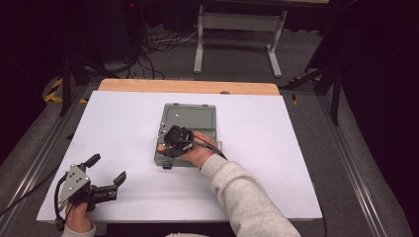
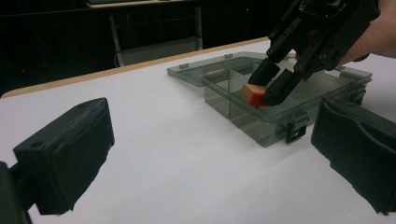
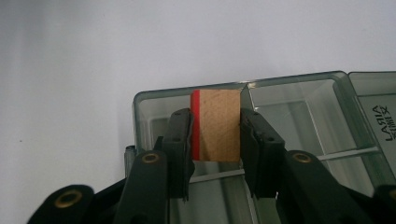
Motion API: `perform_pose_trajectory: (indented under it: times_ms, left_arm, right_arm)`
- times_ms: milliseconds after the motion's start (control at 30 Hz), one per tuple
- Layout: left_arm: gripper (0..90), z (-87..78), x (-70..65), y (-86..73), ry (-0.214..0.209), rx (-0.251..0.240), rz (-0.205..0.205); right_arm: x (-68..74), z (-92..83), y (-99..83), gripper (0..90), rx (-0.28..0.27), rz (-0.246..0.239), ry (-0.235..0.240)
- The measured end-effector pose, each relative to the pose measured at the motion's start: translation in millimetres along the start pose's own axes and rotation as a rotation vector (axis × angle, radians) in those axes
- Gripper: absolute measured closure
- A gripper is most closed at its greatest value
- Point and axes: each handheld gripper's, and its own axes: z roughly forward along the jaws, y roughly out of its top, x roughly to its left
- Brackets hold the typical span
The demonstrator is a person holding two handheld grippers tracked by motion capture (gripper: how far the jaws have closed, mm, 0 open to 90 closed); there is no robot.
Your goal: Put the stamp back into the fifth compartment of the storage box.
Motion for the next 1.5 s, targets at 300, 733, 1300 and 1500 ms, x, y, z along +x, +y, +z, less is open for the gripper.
perform_pose_trajectory:
  times_ms: [300, 733, 1300, 1500]
  left_arm:
    - [0.2, 0.1, 0.0, -0.1, -0.002, 0.001, -0.002]
    - [0.2, 0.1, 0.2, 0.0, -0.004, 0.001, -0.002]
    - [0.2, 1.0, -0.1, 0.1, -0.004, -0.001, -0.003]
    - [0.2, 0.6, 0.4, -0.1, -0.007, 0.001, 0.0]
  right_arm:
    - [-0.2, 3.5, -0.5, 66.0, 0.014, -0.002, 0.013]
    - [-0.1, 7.3, -1.2, 66.0, 0.03, 0.002, 0.022]
    - [-0.1, 1.8, -0.3, 58.9, 0.002, -0.001, 0.01]
    - [0.7, -10.2, 2.0, 51.0, -0.048, 0.015, -0.007]
